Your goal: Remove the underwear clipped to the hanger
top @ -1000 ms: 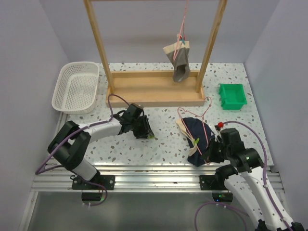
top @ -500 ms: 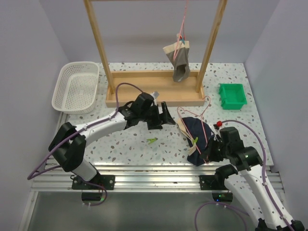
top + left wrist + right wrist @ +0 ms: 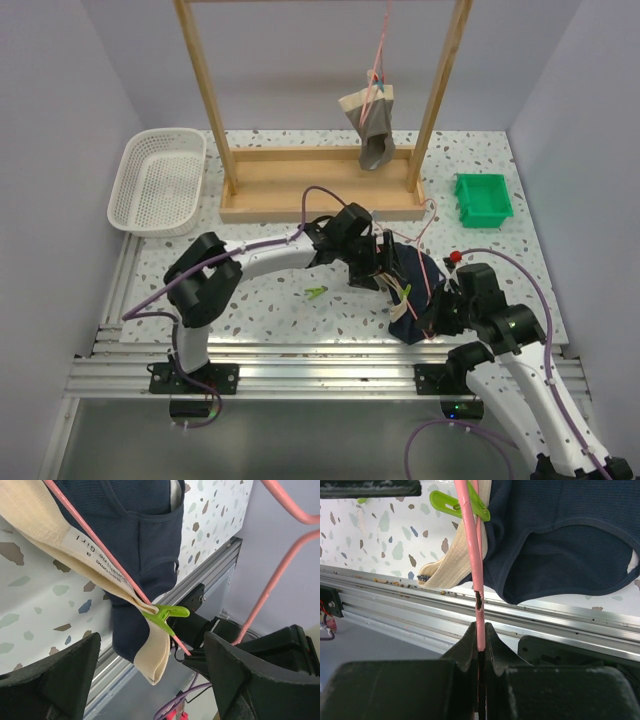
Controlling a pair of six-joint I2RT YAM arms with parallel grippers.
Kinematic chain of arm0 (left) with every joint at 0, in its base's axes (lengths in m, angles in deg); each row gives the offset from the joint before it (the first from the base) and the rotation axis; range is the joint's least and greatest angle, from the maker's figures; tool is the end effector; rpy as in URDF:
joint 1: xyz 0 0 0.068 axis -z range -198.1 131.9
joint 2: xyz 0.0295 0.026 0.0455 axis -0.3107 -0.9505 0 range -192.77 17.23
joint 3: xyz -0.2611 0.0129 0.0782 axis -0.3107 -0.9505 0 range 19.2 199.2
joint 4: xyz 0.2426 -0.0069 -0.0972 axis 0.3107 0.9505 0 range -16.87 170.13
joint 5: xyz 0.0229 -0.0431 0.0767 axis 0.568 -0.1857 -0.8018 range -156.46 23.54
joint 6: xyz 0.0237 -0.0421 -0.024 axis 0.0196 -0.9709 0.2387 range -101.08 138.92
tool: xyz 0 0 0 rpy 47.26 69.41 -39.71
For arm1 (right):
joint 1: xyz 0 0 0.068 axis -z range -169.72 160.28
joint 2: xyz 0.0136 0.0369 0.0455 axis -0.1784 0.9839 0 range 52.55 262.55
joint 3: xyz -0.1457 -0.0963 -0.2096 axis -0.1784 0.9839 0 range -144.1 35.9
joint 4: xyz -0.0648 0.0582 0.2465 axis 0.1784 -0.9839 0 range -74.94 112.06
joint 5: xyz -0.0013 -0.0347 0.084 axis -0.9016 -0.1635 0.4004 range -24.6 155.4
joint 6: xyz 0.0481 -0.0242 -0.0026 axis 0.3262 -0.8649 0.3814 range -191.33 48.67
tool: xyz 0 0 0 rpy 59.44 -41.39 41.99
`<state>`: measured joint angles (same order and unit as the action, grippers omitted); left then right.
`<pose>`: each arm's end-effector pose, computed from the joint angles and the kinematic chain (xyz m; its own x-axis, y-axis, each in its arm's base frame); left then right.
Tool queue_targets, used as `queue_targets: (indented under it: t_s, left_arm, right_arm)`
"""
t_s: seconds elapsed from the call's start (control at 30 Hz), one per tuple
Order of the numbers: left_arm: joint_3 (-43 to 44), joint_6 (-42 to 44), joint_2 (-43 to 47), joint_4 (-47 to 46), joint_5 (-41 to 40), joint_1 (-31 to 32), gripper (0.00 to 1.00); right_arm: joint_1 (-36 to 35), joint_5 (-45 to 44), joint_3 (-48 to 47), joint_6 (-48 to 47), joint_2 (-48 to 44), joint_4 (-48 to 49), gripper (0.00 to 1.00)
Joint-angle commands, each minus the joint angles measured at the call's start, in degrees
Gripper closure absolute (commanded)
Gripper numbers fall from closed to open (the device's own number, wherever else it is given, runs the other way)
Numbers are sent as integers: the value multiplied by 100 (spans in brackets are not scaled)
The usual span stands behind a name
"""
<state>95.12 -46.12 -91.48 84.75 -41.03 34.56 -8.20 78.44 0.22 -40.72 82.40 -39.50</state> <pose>0.2419 -0.3424 0.2070 -0.9987 -0.0408 -0.0290 -0.0033 0.6326 -0.7744 0.0826 0.0361 0.2397 -0.8931 0.2247 -0.3898 0.0297 0.8939 0.4473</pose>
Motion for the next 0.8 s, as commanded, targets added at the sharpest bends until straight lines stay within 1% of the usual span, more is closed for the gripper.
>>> queue_targets:
  t_s: [0.0, 0.2, 0.37, 0.53, 0.6, 0.73, 0.77]
  left_arm:
    - [668, -115, -255, 60, 129, 51, 13]
    - [1318, -106, -792, 445, 85, 147, 13]
    - [1768, 184, -1205, 921, 23, 402, 13]
    - [1523, 210, -1197, 921, 23, 517, 13]
    - [1452, 211, -1162, 913, -3, 517, 14]
    - [1426, 228, -1144, 904, 23, 517, 19]
    - [1373, 228, -1109, 886, 23, 517, 23]
  right_arm:
    - [-6, 23, -167, -46, -49, 74, 100]
    - [2, 6, -167, -29, -49, 65, 100]
    - [-6, -12, -167, -29, -40, 74, 100]
    - [-6, -38, -176, -11, -67, 65, 100]
    - [-6, -47, -167, -11, -75, 56, 100]
    - [-6, -73, -167, -11, -84, 48, 100]
    - [2, -82, -167, 6, -93, 48, 100]
